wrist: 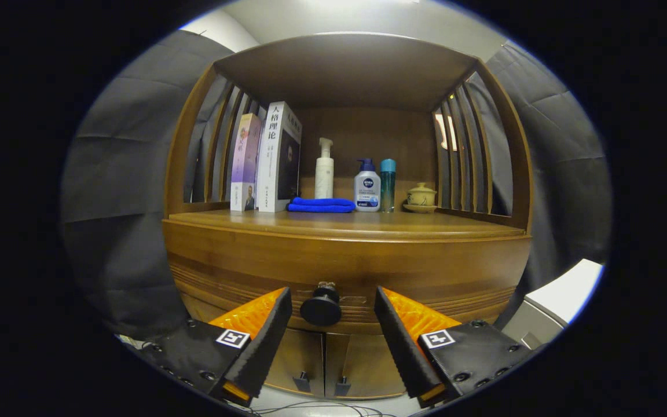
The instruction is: Pull open the drawer, take out the items inside it, and place them on the countertop above the cabinet.
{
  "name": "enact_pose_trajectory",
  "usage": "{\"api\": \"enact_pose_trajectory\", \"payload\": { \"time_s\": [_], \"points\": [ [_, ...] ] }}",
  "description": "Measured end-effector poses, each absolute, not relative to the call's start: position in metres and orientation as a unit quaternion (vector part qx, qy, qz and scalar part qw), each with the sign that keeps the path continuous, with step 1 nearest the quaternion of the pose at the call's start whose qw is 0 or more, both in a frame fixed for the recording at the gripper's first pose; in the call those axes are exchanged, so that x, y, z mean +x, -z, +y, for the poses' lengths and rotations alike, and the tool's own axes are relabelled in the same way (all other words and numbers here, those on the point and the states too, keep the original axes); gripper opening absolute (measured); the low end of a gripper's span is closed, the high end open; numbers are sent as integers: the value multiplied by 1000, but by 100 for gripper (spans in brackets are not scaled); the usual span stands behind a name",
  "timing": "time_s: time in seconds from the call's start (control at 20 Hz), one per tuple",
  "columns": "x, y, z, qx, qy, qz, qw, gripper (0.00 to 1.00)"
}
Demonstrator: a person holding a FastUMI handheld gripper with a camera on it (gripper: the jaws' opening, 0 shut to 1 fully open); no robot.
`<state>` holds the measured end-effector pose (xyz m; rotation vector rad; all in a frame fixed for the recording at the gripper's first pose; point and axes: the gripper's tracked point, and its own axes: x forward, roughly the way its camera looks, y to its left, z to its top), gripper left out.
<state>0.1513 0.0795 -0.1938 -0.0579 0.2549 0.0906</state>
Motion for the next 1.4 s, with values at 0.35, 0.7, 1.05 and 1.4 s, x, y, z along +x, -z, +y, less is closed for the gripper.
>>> {"api": "enact_pose_trajectory", "payload": {
  "time_s": [0.35,0.7,1.05,1.4],
  "points": [
    [162,216,87,-10,-48,147,988,78],
    [168,217,91,-18,-47,143,988,48],
    [165,217,92,-7,-47,155,987,29],
    [140,214,91,-3,-53,163,985,29]
  ]
}}
